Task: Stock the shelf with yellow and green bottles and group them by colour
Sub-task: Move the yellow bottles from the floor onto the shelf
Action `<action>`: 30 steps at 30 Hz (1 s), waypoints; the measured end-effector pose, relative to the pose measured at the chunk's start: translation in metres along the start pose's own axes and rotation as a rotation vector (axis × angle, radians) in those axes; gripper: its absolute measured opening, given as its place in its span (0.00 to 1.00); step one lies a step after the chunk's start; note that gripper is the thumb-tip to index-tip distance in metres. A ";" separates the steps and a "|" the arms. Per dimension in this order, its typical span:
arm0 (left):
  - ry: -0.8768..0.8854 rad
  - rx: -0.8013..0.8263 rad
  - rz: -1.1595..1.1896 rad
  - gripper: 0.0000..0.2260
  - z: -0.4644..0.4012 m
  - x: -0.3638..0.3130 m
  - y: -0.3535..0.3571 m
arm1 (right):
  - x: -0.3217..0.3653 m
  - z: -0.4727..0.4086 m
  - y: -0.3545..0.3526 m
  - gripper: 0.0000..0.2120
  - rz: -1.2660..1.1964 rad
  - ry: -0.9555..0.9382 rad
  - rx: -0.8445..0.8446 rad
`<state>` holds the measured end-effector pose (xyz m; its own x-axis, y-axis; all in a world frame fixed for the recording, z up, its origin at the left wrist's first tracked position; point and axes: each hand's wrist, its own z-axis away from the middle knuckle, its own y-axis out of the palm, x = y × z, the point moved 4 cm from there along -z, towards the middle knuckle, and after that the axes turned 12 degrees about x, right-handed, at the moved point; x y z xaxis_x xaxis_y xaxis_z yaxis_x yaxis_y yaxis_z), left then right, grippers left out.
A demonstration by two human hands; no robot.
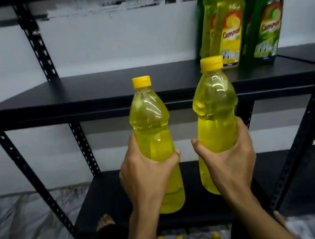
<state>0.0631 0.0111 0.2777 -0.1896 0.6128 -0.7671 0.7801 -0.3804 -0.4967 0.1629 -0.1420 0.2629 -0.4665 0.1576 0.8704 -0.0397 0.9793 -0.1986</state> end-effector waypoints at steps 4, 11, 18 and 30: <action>0.140 -0.011 -0.063 0.36 -0.029 -0.044 -0.020 | 0.041 -0.033 -0.011 0.44 0.030 -0.109 -0.039; 0.292 -0.122 -0.042 0.31 -0.071 -0.108 -0.047 | 0.100 -0.082 -0.023 0.49 0.018 -0.258 -0.005; 0.403 -0.169 -0.034 0.31 -0.112 -0.147 -0.062 | 0.137 -0.124 -0.022 0.47 -0.057 -0.329 -0.014; 0.291 -0.215 -0.089 0.29 -0.171 -0.128 -0.048 | 0.123 -0.175 0.002 0.37 -0.090 -0.241 0.051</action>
<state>0.1515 0.0694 0.4692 -0.1090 0.8200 -0.5619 0.8813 -0.1818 -0.4361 0.2599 -0.0988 0.4484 -0.6558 0.0291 0.7544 -0.1320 0.9794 -0.1526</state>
